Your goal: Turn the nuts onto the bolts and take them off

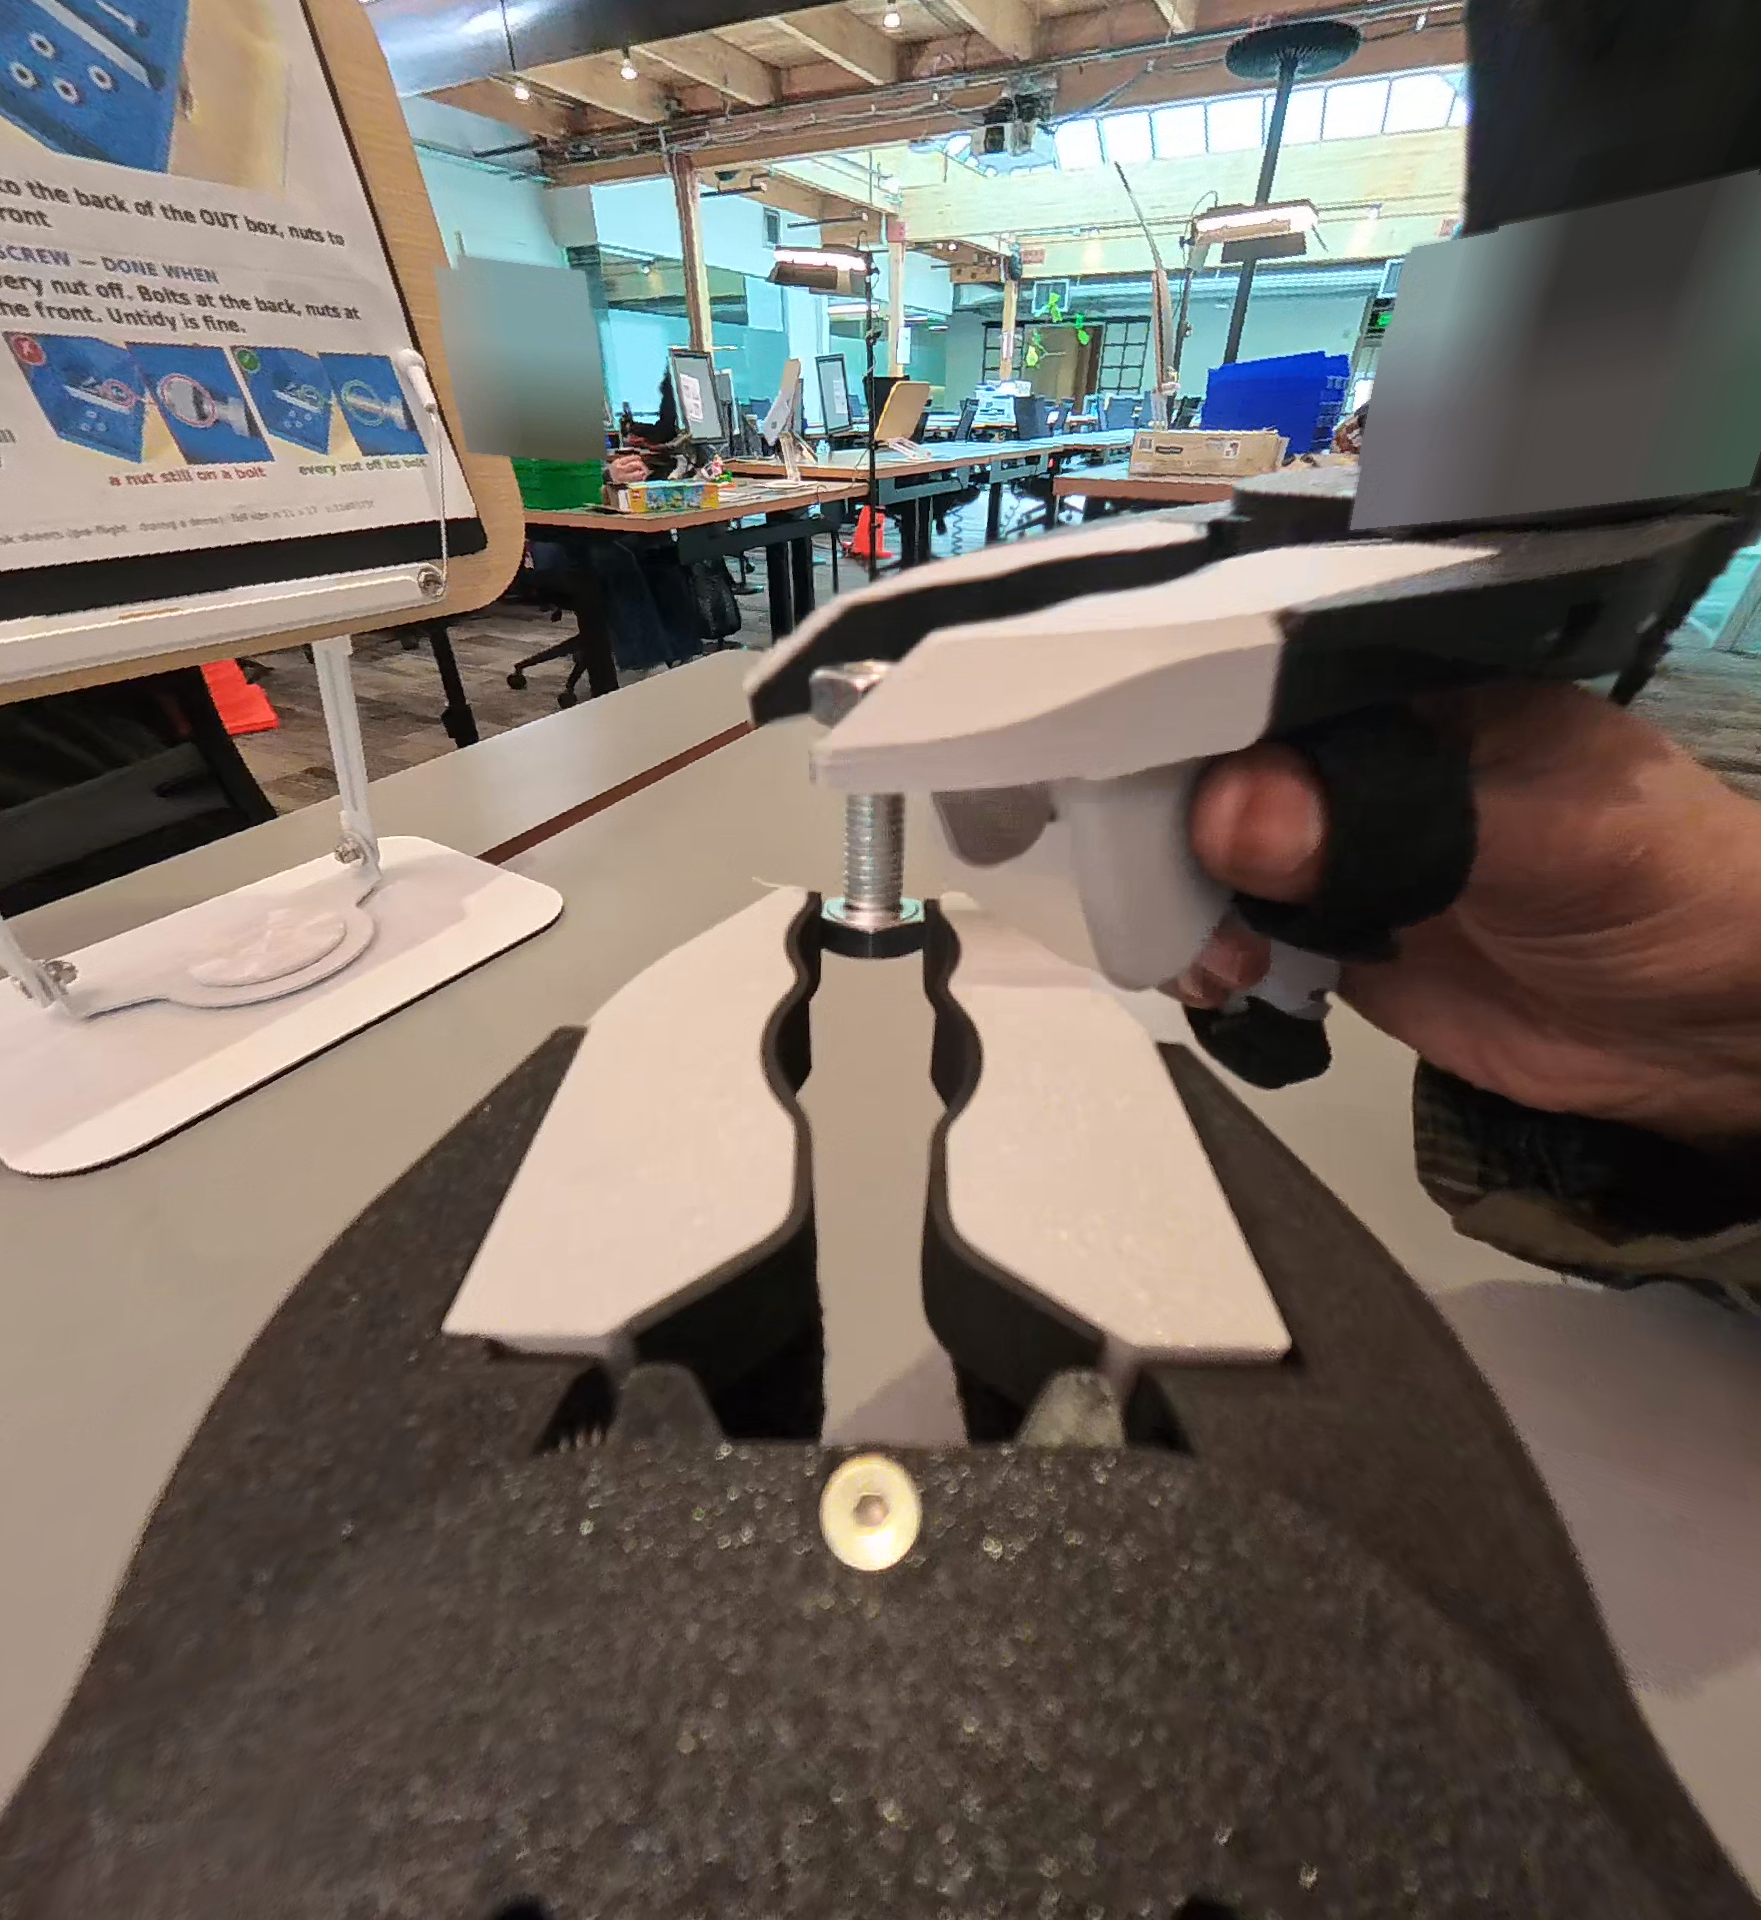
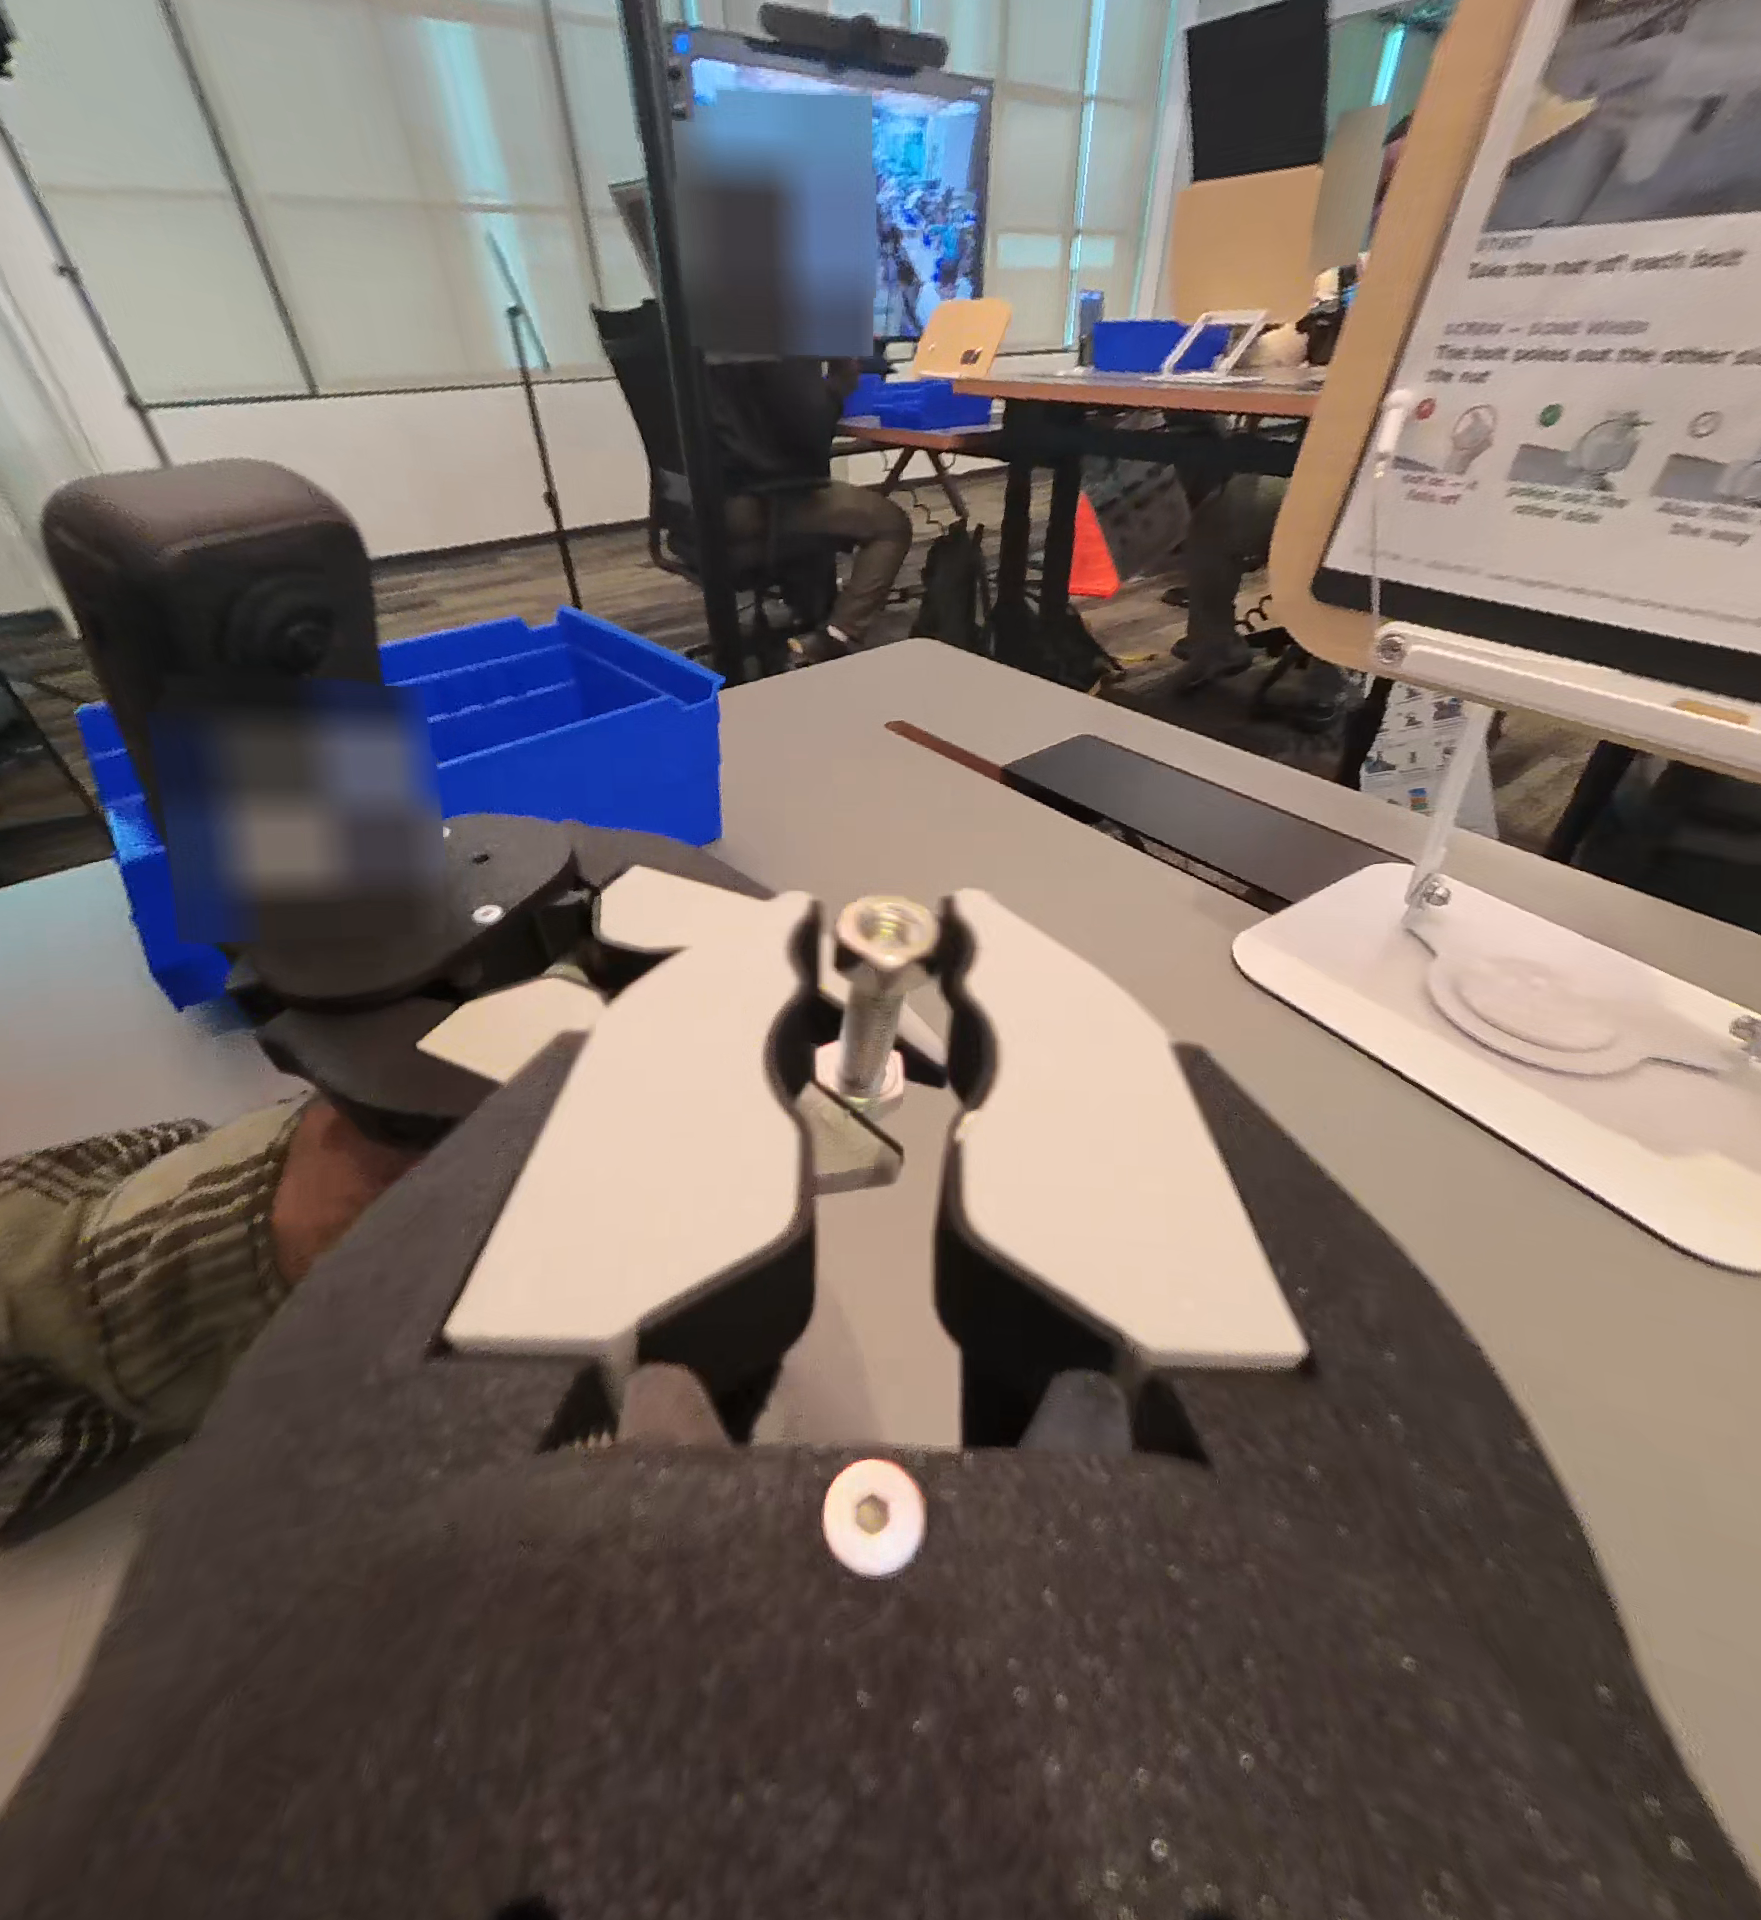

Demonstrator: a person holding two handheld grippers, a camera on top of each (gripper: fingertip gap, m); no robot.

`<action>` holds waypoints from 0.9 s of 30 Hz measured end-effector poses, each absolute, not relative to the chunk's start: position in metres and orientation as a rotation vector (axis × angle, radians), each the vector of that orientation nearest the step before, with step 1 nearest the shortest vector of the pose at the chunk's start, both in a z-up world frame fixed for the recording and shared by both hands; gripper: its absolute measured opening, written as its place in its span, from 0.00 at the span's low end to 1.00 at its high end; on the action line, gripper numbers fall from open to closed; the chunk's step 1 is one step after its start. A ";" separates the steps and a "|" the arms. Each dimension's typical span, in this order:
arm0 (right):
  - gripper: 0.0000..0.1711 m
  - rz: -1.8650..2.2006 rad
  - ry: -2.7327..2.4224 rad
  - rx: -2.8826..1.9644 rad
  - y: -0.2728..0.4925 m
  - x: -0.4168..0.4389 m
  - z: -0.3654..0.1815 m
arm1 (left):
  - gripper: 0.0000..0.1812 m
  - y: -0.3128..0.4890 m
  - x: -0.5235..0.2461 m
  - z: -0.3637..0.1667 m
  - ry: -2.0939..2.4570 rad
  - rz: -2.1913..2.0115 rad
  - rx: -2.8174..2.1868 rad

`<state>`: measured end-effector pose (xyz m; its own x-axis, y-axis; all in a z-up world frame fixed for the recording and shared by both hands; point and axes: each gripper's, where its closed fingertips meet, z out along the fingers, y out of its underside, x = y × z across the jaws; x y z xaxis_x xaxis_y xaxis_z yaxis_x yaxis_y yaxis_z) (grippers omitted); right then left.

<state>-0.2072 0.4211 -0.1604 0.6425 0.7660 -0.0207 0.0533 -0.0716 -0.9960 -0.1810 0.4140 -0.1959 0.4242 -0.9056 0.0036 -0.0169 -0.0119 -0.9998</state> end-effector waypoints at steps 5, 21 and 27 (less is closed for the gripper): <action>0.11 0.714 -0.805 -1.480 0.414 -0.207 -0.155 | 0.10 0.406 -0.180 -0.190 0.917 -0.945 -1.366; 0.11 1.416 -1.371 -0.942 0.354 -0.199 -0.136 | 0.10 0.361 -0.164 -0.174 1.081 -1.230 -1.175; 0.11 1.464 -1.416 -0.887 0.349 -0.197 -0.137 | 0.10 0.357 -0.161 -0.175 1.099 -1.220 -1.169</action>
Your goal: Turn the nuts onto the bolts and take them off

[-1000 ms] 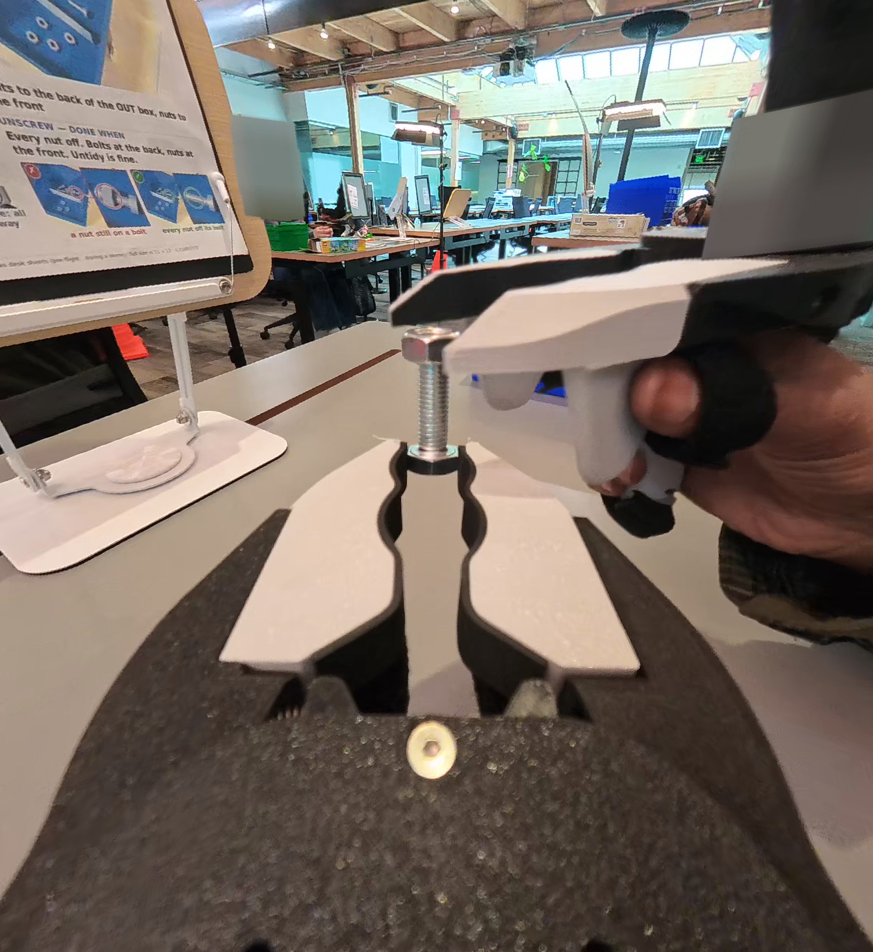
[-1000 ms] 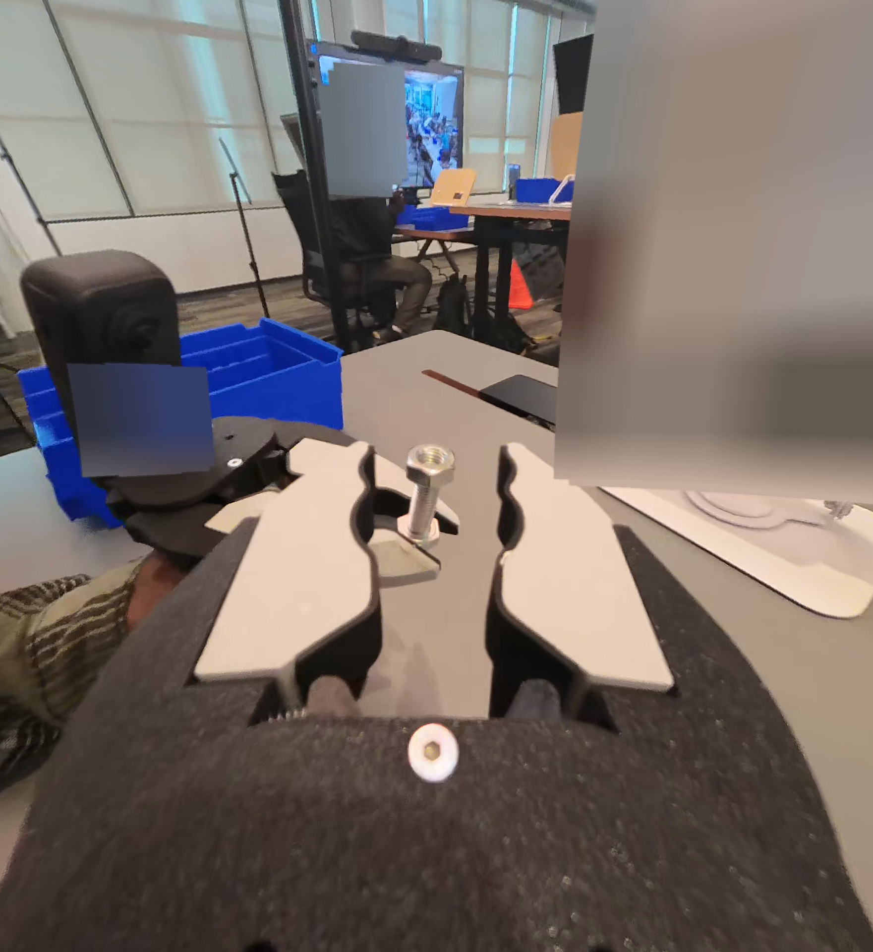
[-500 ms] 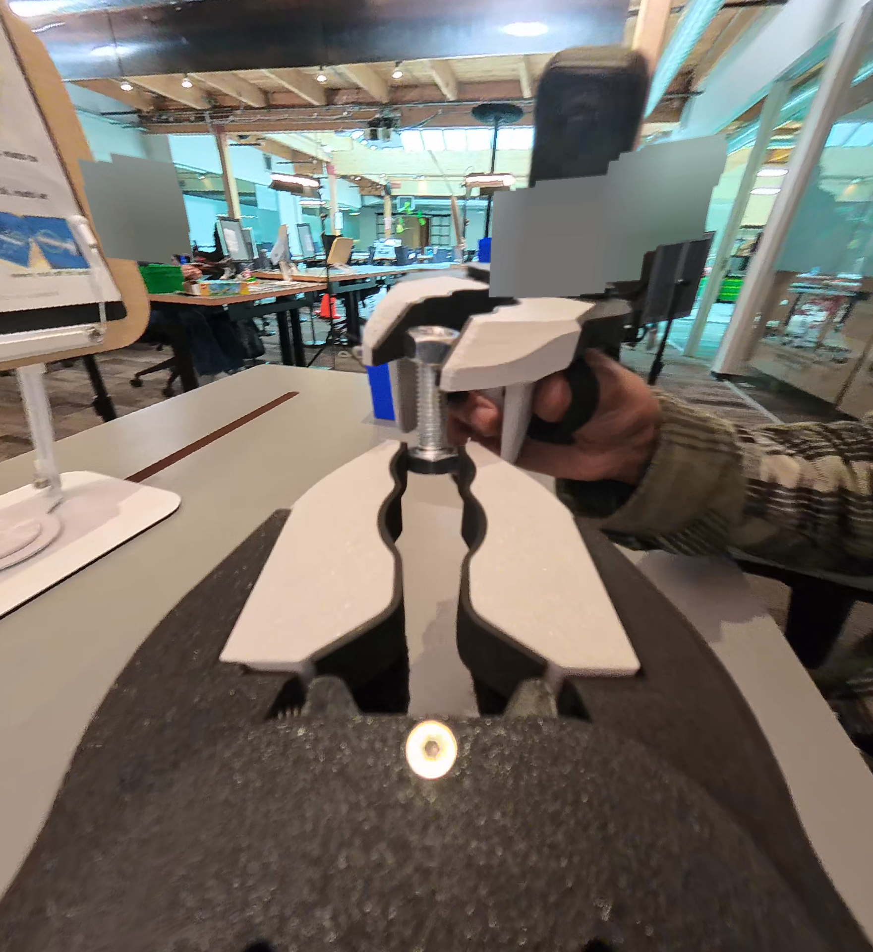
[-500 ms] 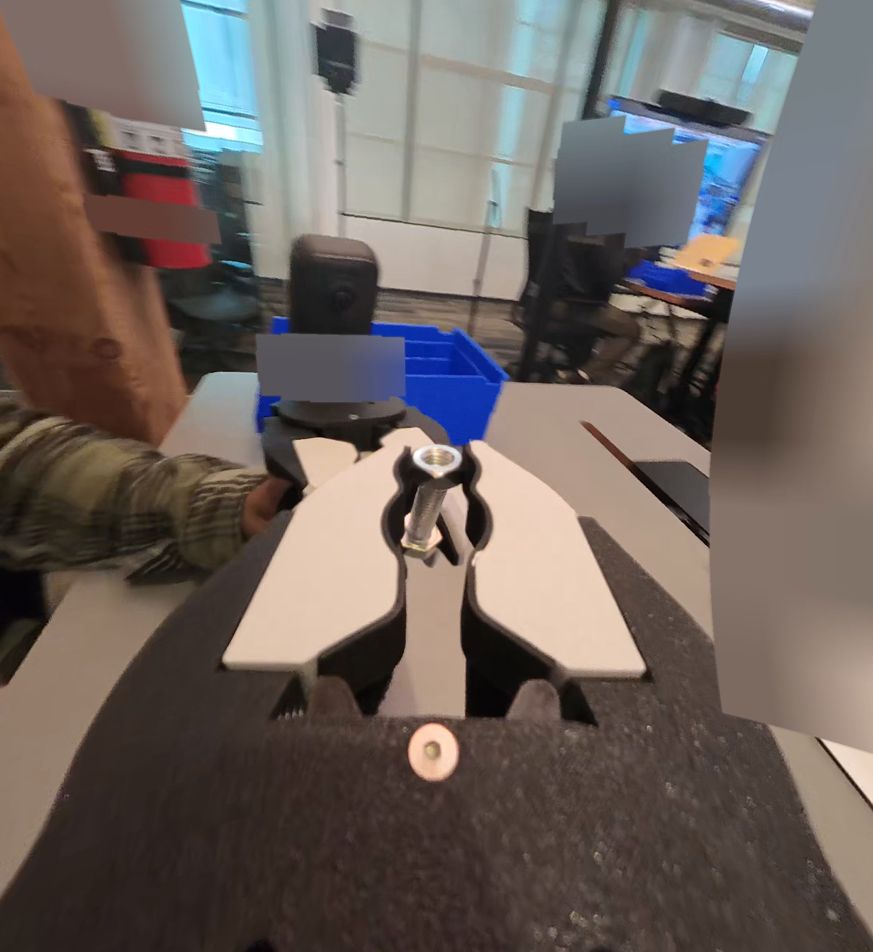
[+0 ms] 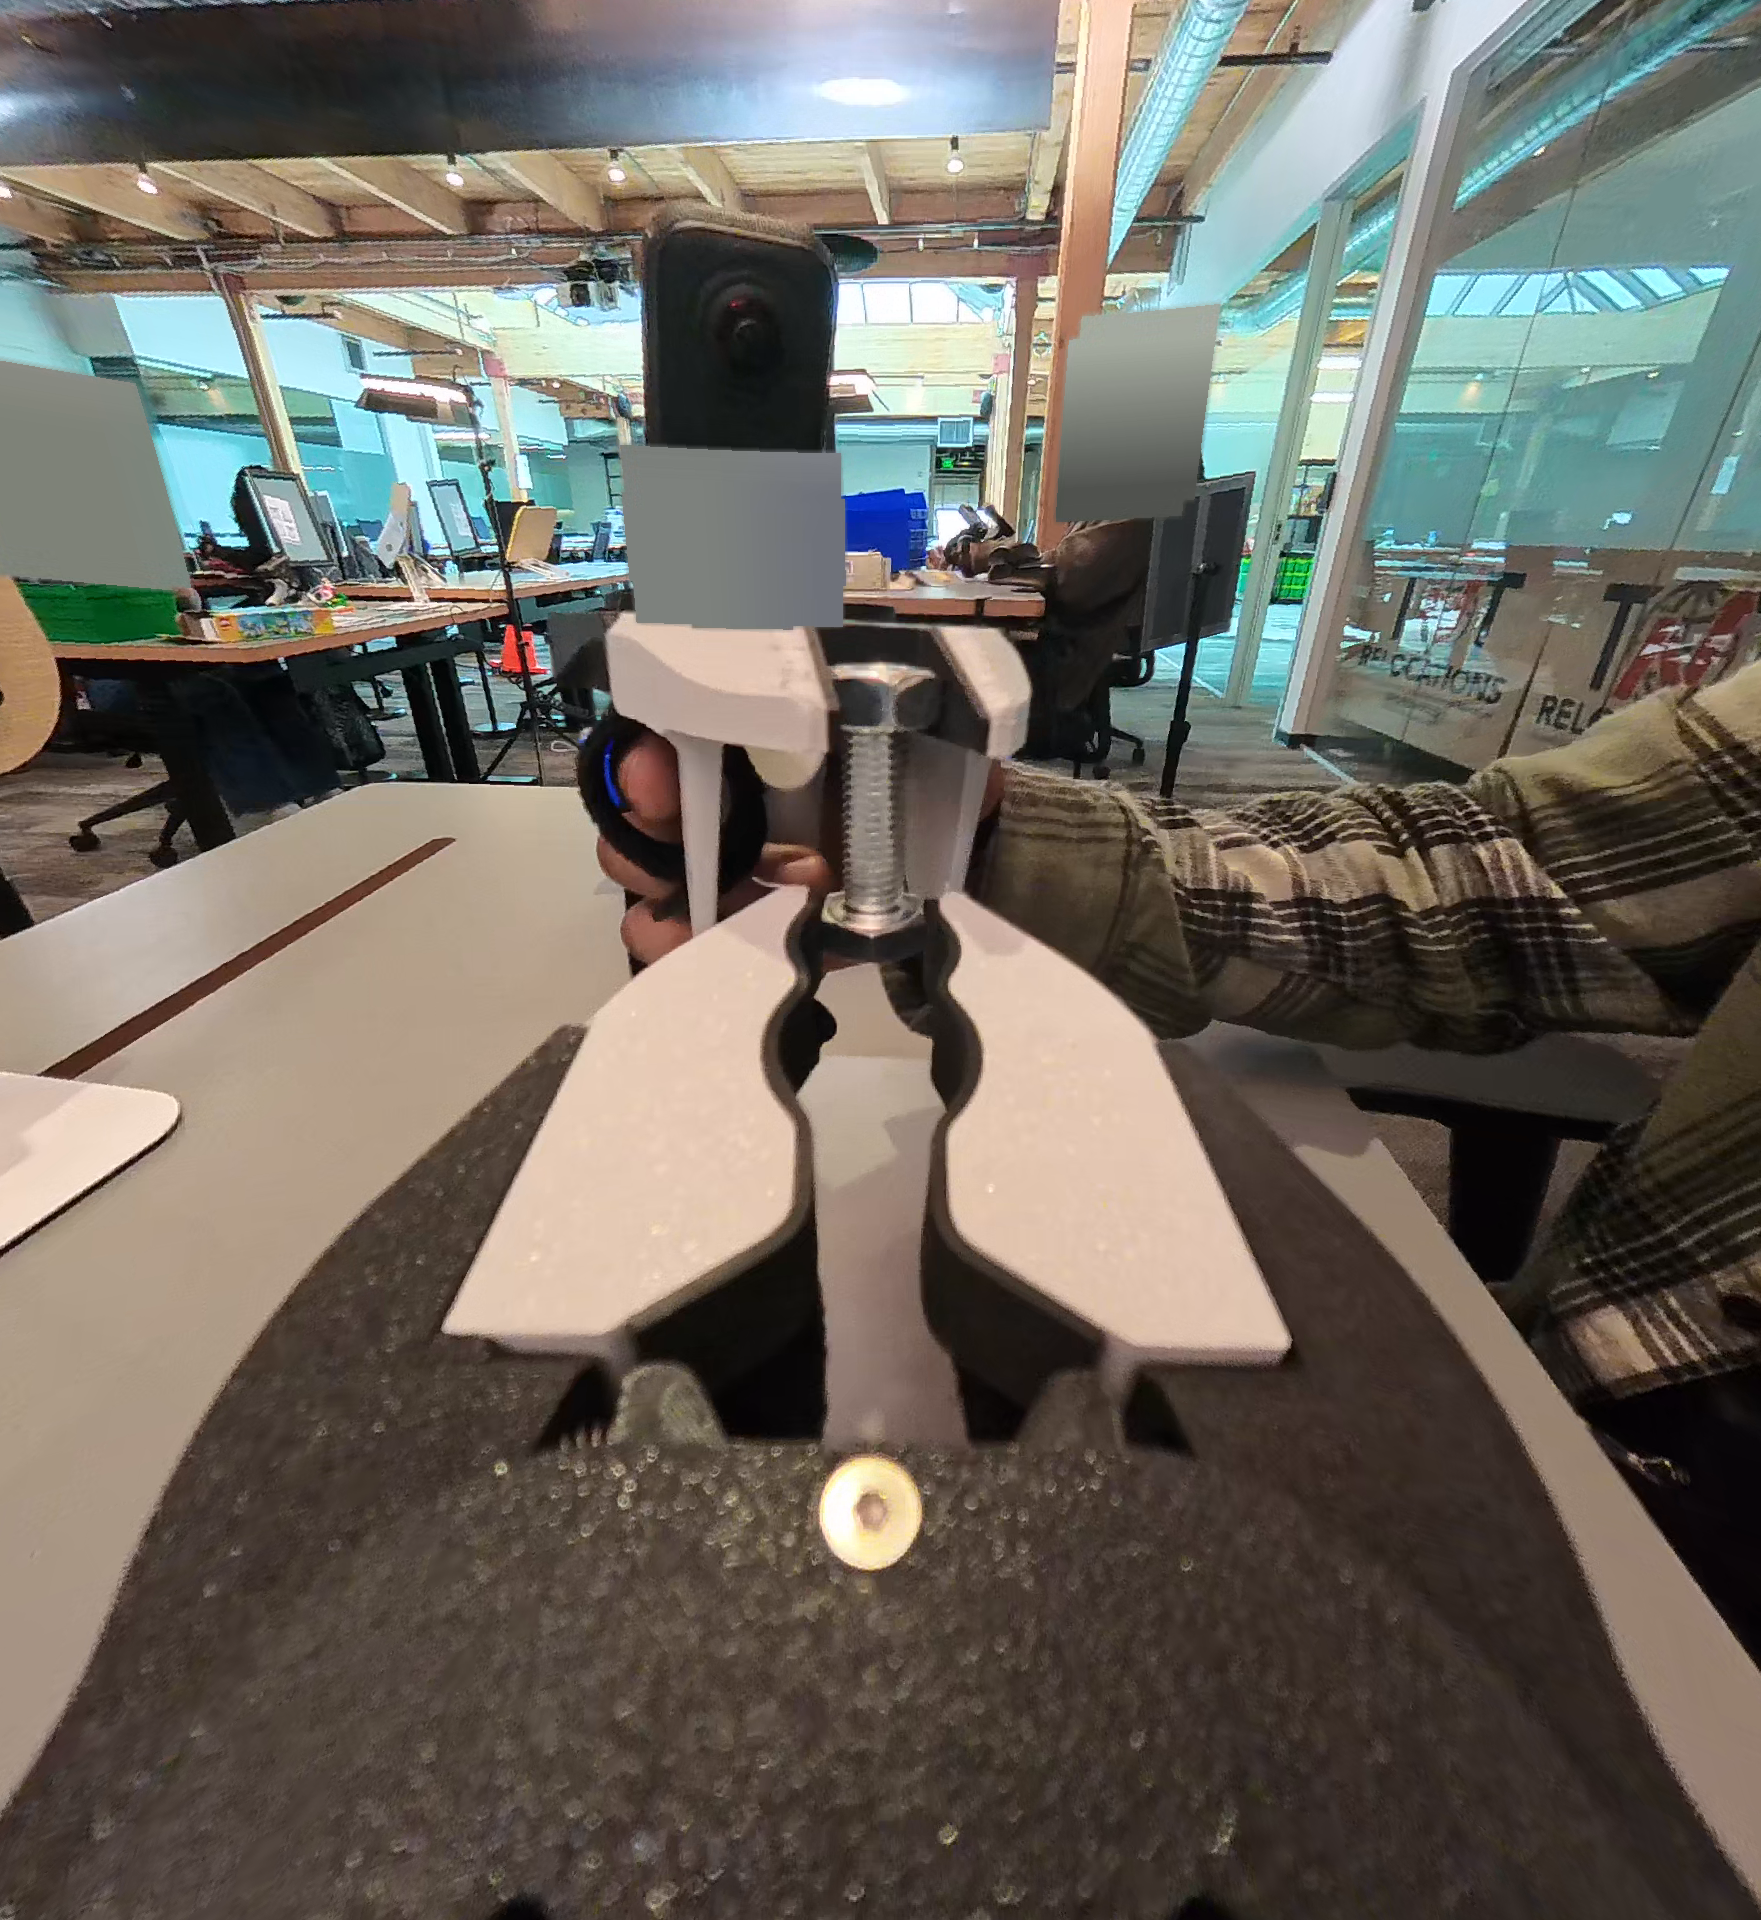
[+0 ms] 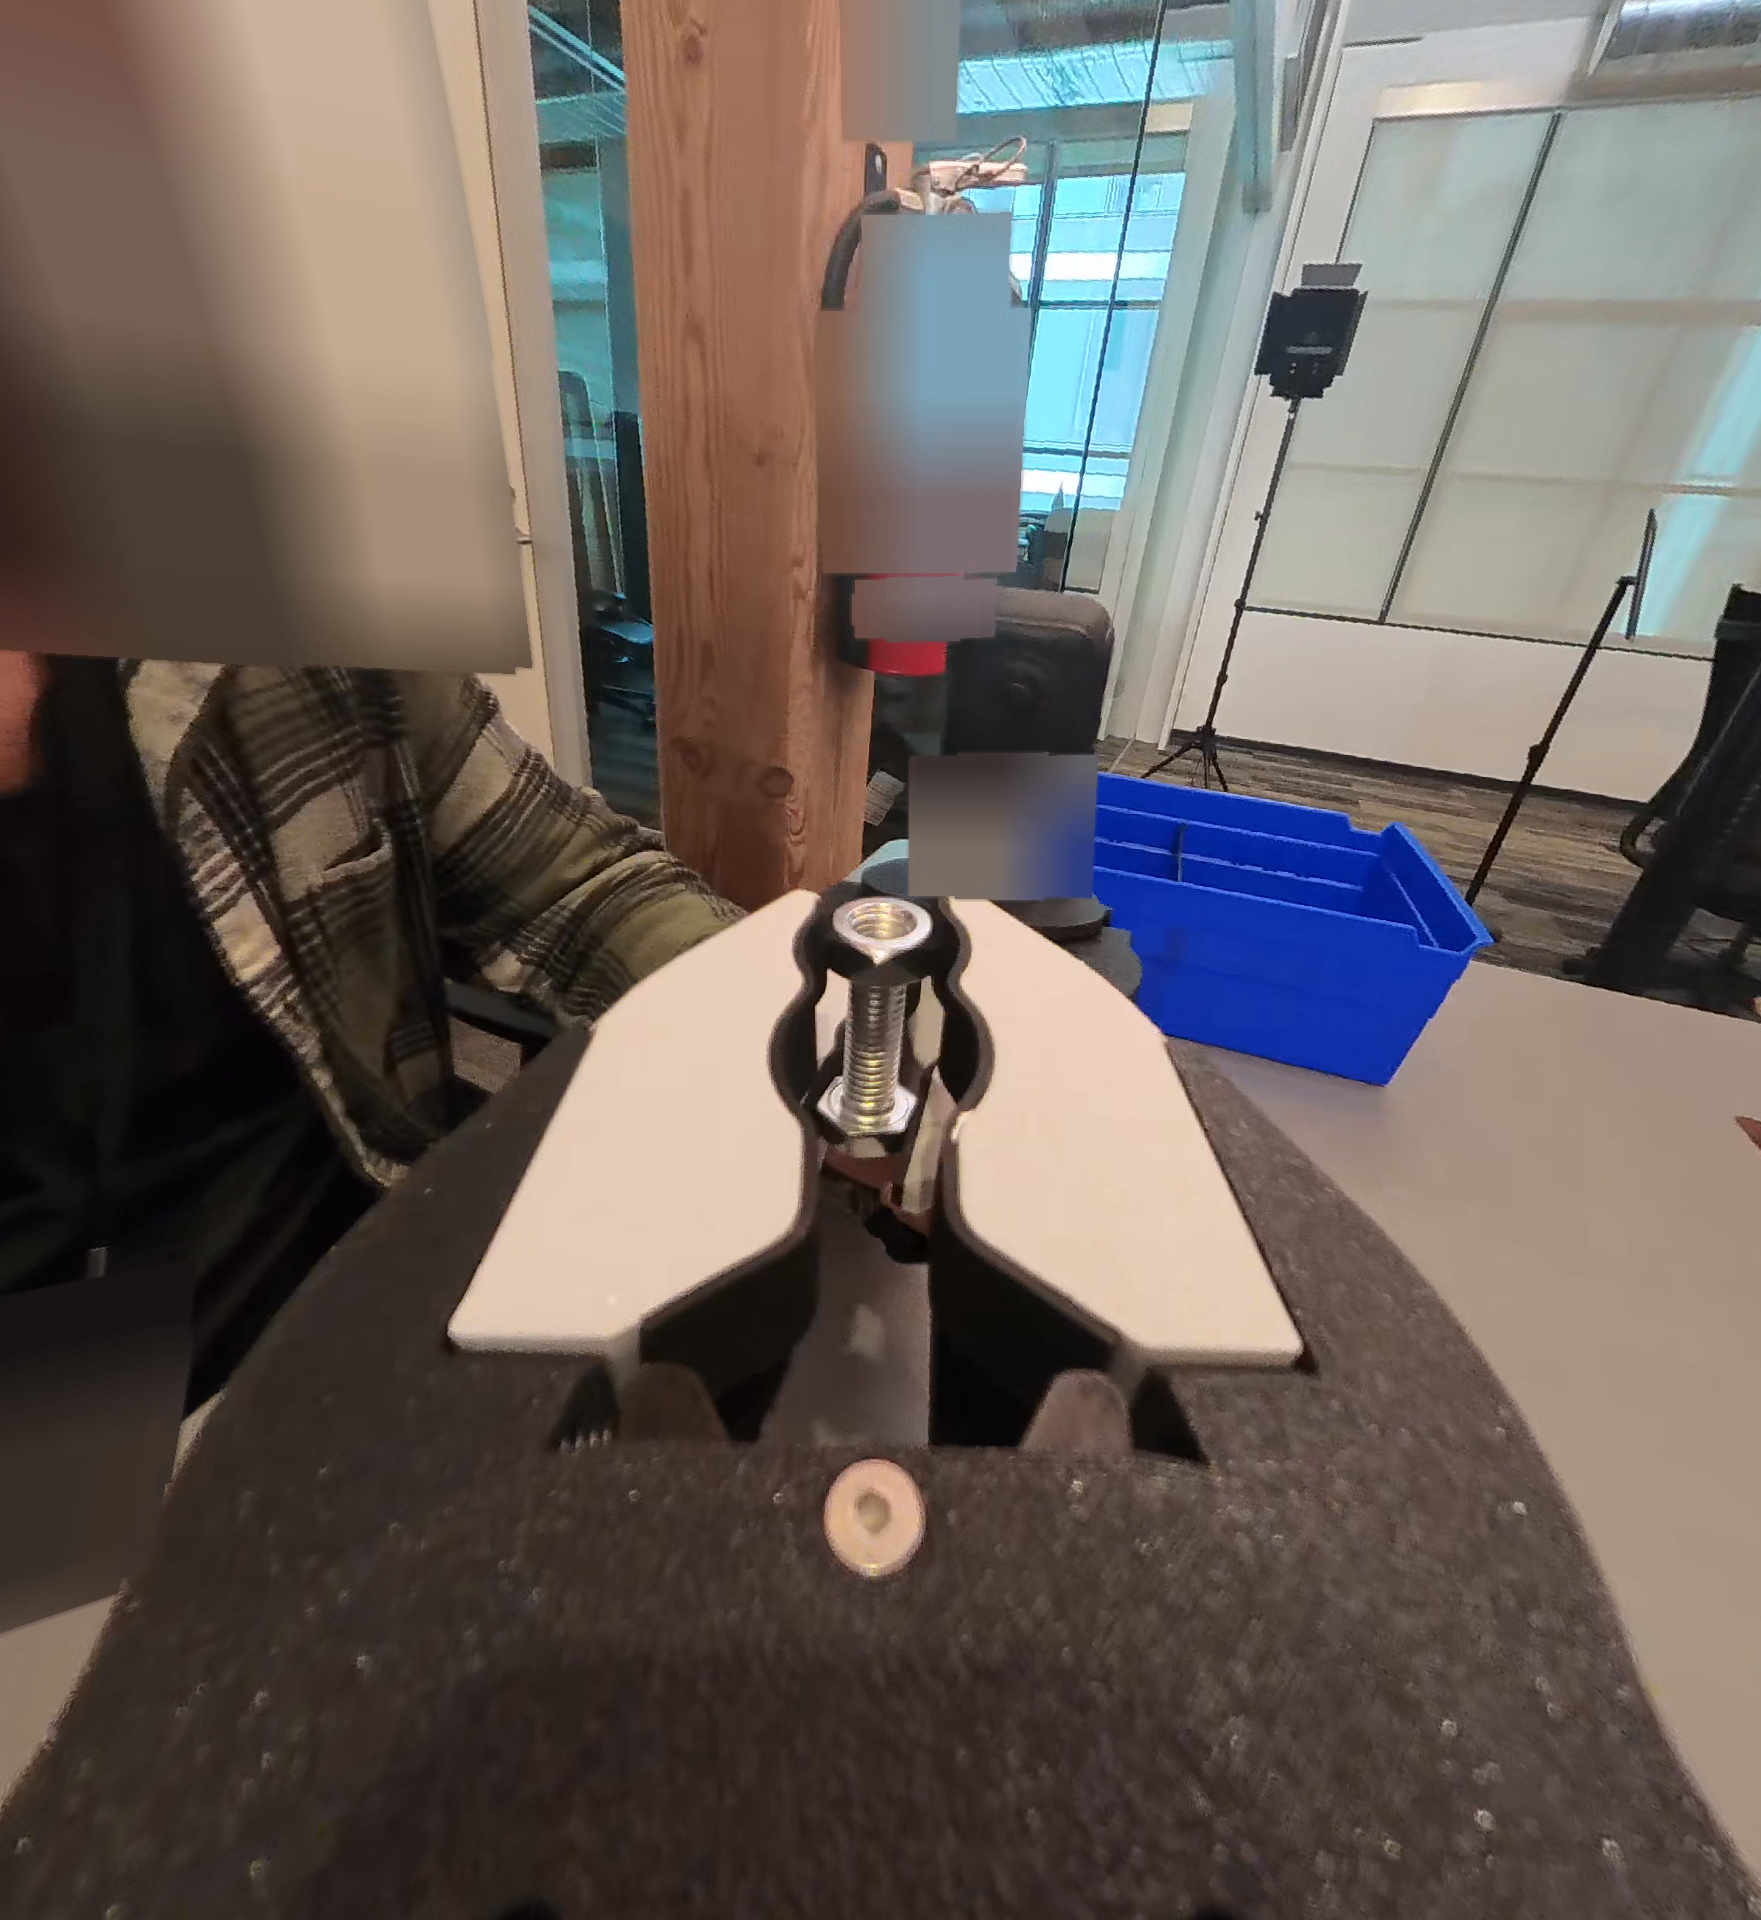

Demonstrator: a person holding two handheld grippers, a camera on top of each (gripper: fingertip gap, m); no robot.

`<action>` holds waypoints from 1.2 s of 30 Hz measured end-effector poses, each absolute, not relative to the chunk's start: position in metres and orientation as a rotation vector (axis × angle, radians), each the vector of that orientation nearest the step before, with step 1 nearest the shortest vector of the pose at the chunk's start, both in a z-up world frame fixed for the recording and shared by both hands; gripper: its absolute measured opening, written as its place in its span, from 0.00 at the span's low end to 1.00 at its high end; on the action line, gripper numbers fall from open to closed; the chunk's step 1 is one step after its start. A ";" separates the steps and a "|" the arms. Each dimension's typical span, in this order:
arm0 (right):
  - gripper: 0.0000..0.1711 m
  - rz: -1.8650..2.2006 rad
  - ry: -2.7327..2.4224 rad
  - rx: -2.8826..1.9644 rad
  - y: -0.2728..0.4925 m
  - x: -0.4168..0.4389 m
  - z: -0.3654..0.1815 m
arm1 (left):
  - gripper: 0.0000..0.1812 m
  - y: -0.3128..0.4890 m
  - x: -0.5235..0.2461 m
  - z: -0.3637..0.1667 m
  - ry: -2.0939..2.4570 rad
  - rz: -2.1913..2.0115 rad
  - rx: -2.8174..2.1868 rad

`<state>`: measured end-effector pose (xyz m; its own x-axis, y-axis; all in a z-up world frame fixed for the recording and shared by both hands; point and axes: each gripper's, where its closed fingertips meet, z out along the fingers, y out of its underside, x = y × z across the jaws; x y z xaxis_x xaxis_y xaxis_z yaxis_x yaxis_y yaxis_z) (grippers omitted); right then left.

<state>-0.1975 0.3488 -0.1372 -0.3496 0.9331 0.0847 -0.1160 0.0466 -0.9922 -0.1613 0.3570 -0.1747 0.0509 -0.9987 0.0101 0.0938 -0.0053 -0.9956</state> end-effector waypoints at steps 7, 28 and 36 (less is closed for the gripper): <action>0.10 1.330 -1.368 -0.981 0.360 -0.196 -0.145 | 0.10 0.367 -0.161 -0.181 1.085 -1.108 -1.226; 0.17 1.183 -1.372 -1.050 0.370 -0.193 -0.151 | 0.10 0.370 -0.158 -0.186 1.075 -1.108 -1.271; 0.50 1.131 -1.218 -1.157 0.387 -0.189 -0.144 | 0.10 0.375 -0.161 -0.184 1.044 -1.090 -1.267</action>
